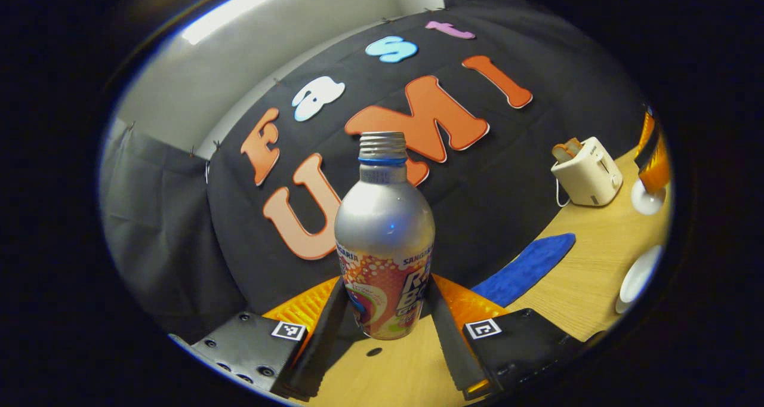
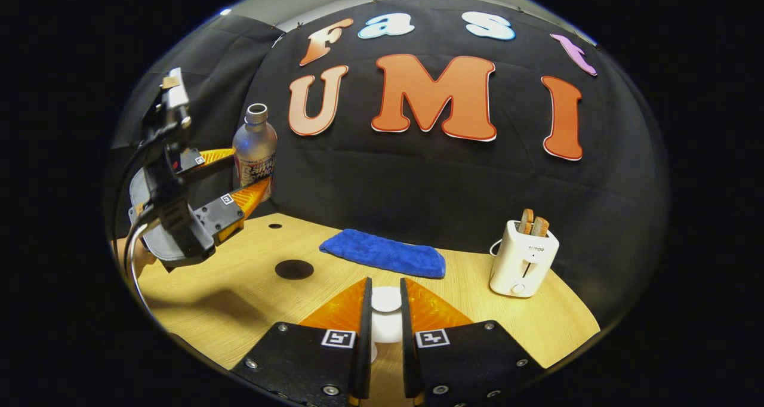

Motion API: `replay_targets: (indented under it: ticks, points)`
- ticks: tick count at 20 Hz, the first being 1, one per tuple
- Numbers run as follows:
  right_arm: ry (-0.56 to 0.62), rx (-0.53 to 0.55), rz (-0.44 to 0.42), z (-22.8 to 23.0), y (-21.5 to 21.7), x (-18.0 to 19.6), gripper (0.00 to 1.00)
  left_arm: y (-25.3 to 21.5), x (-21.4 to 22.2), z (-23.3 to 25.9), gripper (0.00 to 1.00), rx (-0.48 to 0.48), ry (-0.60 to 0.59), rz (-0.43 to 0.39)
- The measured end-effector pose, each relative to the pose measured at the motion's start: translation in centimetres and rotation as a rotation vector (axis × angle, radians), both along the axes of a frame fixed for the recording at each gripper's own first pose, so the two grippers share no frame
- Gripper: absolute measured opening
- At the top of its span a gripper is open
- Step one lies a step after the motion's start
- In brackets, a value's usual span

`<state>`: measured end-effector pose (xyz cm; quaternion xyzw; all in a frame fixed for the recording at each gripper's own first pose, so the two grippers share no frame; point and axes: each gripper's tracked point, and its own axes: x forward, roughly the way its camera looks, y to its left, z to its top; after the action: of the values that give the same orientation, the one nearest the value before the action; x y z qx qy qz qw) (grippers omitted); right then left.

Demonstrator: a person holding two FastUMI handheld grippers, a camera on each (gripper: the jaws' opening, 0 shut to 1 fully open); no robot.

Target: Open the teacup lid with one hand, grasp the water bottle and pour water into the teacup with the other hand; after pouring, place the water bottle on the coaster and then close the teacup lid.

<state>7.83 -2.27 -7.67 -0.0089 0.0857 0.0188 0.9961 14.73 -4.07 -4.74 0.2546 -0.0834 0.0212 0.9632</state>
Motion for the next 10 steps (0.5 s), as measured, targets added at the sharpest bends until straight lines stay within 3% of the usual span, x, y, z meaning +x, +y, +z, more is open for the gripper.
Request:
replay_targets:
  ticks: [1,6,8,10]
  points:
    - [0.006,0.001,0.000,-0.3,0.0,0.2,0.23,0.3,0.5,-1.3,0.82,-0.054,0.029,-0.004]
    - [0.041,-0.019,-0.005,-2.0,-0.4,0.8,0.23,1.6,4.1,-5.7,0.82,-0.393,0.189,0.001]
    - [0.049,-0.015,0.003,-2.4,-0.3,1.0,0.23,2.5,4.9,-7.2,0.86,-0.473,0.224,0.005]
    - [0.051,-0.010,0.009,-2.6,-0.2,1.2,0.23,2.5,4.9,-7.9,0.82,-0.538,0.255,0.004]
